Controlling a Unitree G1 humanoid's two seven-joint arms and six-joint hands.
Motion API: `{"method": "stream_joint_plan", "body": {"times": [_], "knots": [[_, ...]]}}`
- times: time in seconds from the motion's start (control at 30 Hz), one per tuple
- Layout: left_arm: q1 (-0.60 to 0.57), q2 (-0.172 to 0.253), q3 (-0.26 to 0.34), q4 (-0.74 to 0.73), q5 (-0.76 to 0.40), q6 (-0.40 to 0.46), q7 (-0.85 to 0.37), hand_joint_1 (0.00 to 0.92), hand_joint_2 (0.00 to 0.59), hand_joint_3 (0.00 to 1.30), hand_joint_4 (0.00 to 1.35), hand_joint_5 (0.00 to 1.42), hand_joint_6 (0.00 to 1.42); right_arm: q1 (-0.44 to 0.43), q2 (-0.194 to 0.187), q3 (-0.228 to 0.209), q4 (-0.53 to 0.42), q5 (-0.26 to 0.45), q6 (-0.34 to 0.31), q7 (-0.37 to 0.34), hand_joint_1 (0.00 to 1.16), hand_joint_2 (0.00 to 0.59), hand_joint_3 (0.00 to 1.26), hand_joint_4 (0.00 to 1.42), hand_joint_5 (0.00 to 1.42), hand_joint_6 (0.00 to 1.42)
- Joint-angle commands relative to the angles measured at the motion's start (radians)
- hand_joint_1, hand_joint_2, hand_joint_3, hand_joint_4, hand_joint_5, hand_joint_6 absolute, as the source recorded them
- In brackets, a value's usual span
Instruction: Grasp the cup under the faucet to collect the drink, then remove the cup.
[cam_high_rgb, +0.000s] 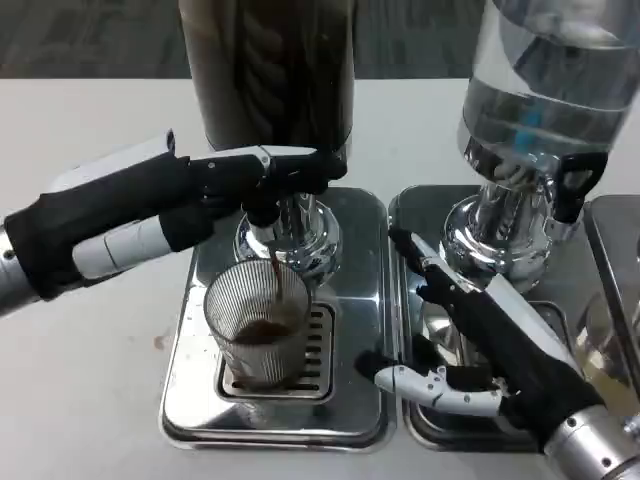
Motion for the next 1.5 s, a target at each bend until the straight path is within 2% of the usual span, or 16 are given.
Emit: {"method": "stream_joint_plan", "body": {"times": [0.03,0.4,0.6,1.5], "knots": [[0.015,0.015,-0.018,-0.014,0.005,0.006,-0.019,0.000,0.049,0.17,0.07,0.10,0.06,-0.028,0.009,0.012,0.015,0.009,0.010,0.006,0.73,0.177,0.00,0.00,0.00,0.05],[0.017,0.020,-0.014,-0.019,0.001,0.013,-0.017,0.000,0.049,0.17,0.06,0.10,0.06,-0.090,0.043,0.054,0.056,0.006,0.011,0.012,0.73,0.169,0.00,0.00,0.00,0.05],[0.017,0.020,-0.013,-0.020,0.000,0.015,-0.017,0.000,0.049,0.17,0.06,0.09,0.06,-0.106,0.051,0.069,0.069,0.005,0.013,0.008,0.74,0.143,0.00,0.00,0.00,0.05],[0.019,0.023,-0.013,-0.027,0.003,0.017,-0.015,0.000,0.049,0.14,0.03,0.08,0.06,-0.199,0.093,0.095,0.185,0.045,-0.025,0.026,0.85,0.132,0.00,0.00,0.00,0.08]]}}
